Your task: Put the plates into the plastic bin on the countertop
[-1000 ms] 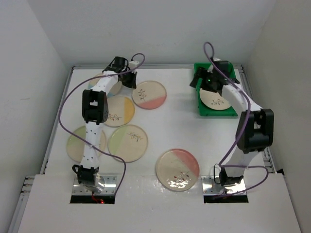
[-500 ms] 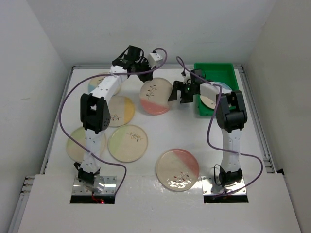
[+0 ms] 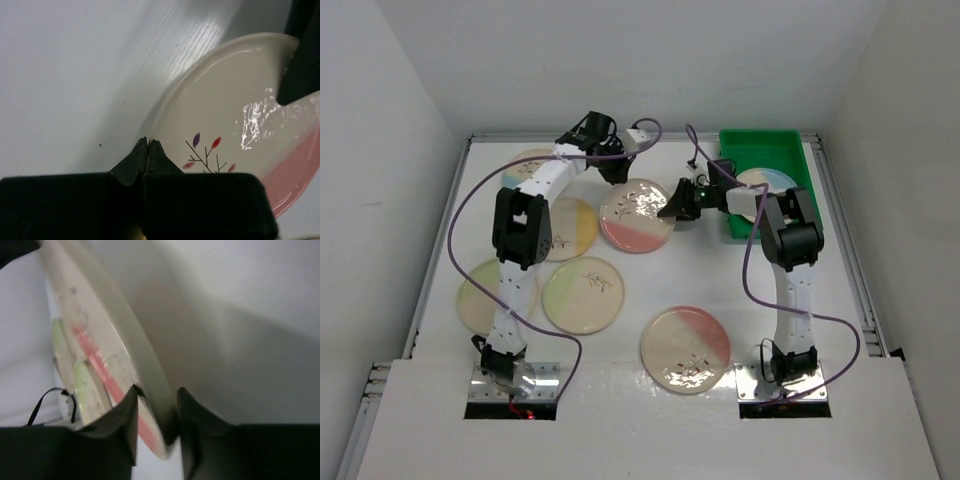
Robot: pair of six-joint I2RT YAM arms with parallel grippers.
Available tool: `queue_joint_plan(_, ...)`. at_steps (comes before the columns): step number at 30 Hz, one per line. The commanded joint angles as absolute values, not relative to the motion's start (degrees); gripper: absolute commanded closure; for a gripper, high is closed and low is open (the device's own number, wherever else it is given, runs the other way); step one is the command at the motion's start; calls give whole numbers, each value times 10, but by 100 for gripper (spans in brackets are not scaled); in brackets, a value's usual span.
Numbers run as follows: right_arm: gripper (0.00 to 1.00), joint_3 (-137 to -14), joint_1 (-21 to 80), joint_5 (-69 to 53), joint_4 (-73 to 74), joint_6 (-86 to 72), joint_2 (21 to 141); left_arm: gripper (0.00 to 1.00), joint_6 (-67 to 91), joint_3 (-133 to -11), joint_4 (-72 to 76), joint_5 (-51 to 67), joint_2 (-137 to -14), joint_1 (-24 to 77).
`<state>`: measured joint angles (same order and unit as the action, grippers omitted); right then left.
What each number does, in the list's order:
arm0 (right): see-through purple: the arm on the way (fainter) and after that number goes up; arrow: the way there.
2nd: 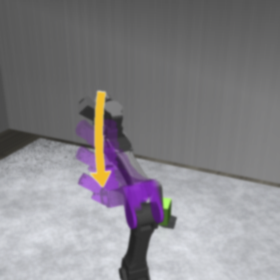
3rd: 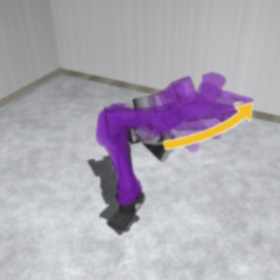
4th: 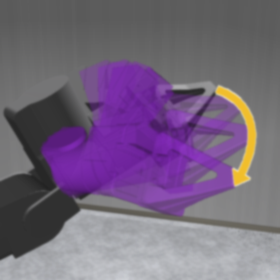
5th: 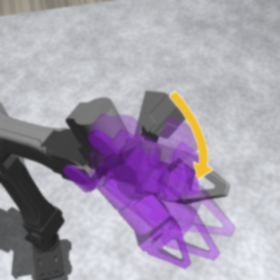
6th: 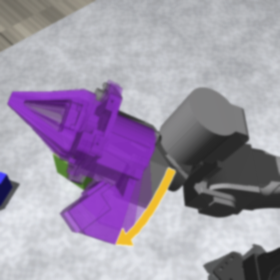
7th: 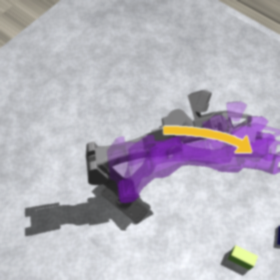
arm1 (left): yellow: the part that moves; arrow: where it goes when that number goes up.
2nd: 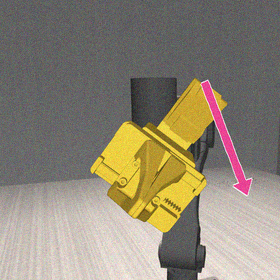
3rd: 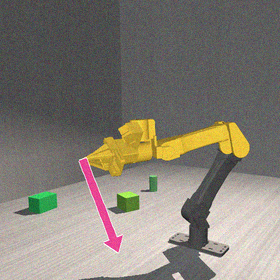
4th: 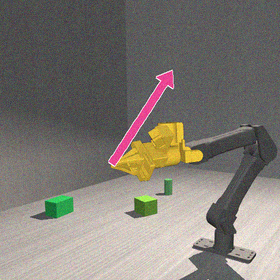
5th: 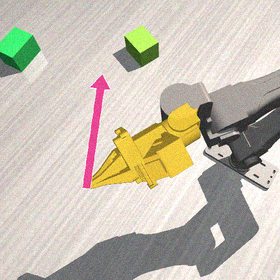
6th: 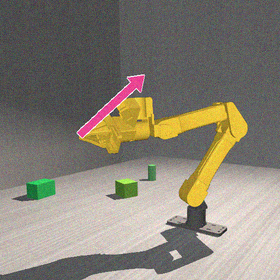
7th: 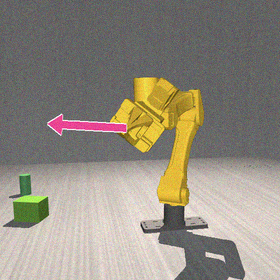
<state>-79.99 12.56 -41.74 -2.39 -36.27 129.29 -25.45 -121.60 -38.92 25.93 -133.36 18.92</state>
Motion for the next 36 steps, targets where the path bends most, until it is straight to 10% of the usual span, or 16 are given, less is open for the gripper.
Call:
queue_joint_plan(1, 79, -781, 125, -438, -91, -407, 1287, 100, -245, -1223, -356, 285, -1328, 193)
queue_joint_plan(3, 100, -766, 117, -436, -115, -423, 1260, 100, -239, -1223, -350, 279, -1328, 193)
queue_joint_plan(7, 100, -761, 98, -418, -108, -417, 1198, 95, -219, -1237, -345, 261, -1321, 172)
queue_joint_plan(12, 100, -745, 51, -400, -156, -476, 1074, 45, -175, -1250, -345, 255, -1289, 125)
queue_joint_plan(25, 100, -431, -139, -95, -369, -713, 873, 39, -149, -1153, -345, 222, -1215, 21)
queue_joint_plan(36, 100, -422, -160, -29, -326, -702, 925, 22, -162, -1028, -392, 167, -1188, -32)
